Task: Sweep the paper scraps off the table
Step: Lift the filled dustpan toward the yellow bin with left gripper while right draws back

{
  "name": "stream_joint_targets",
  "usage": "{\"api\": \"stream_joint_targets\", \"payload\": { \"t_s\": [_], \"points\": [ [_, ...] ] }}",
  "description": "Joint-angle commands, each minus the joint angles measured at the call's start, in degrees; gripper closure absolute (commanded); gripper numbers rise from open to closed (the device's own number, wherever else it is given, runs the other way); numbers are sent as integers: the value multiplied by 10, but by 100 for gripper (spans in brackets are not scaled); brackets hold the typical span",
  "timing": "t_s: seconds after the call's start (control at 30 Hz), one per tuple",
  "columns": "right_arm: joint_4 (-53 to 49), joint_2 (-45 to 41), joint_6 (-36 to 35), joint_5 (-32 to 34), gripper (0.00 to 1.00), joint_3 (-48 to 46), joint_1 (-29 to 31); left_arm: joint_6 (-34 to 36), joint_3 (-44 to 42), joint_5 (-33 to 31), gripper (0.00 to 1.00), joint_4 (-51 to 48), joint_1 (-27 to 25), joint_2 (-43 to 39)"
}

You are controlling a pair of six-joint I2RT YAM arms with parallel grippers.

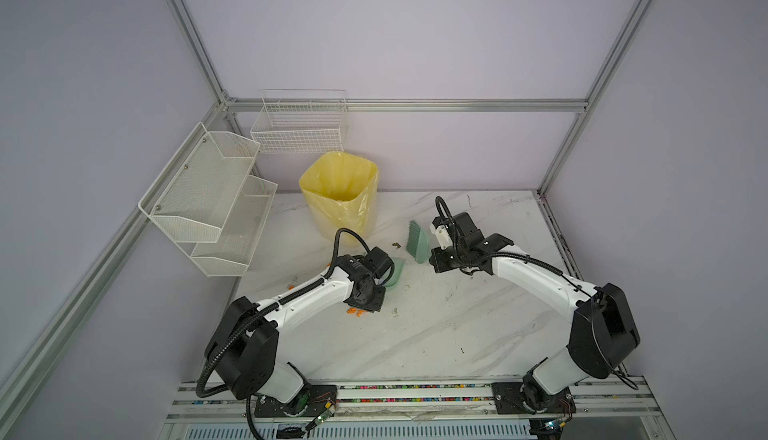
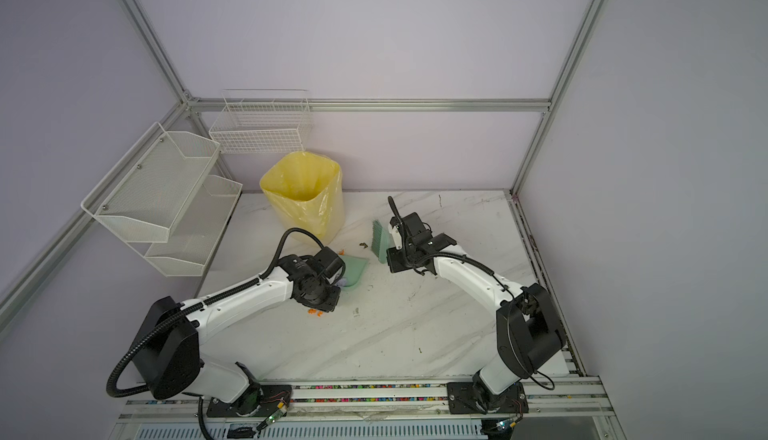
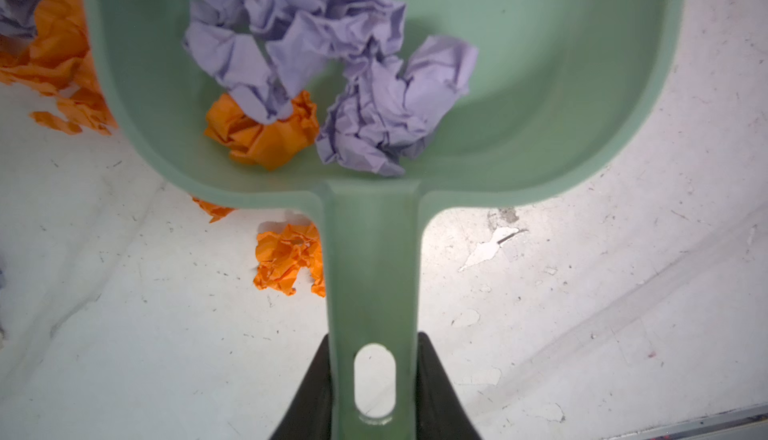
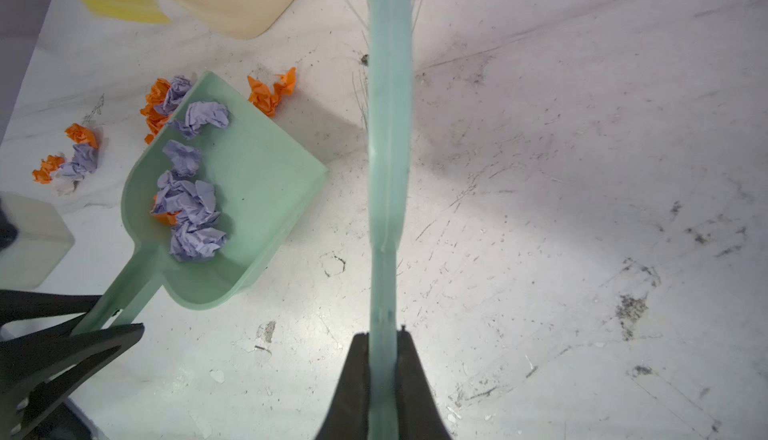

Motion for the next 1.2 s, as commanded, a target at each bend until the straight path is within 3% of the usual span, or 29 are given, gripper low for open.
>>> {"api": "stream_joint_targets", "payload": {
  "t_s": [0.0,0.27,0.83,1.17],
  "points": [
    [-6,-17,15,20,100,-5,-7,4,3,-22,100,17,-8,-32],
    [-6,-22,35,45,100,-29,-11,-2,45,-48,100,1,-15,-70],
    [10,-30,44,75,100,-53,-12,-9,136,17,100,-17,-15,-44],
    [19,-15,40,72,100,-46,-17,-7,161,19,100,-33,-15,-49]
  ]
}}
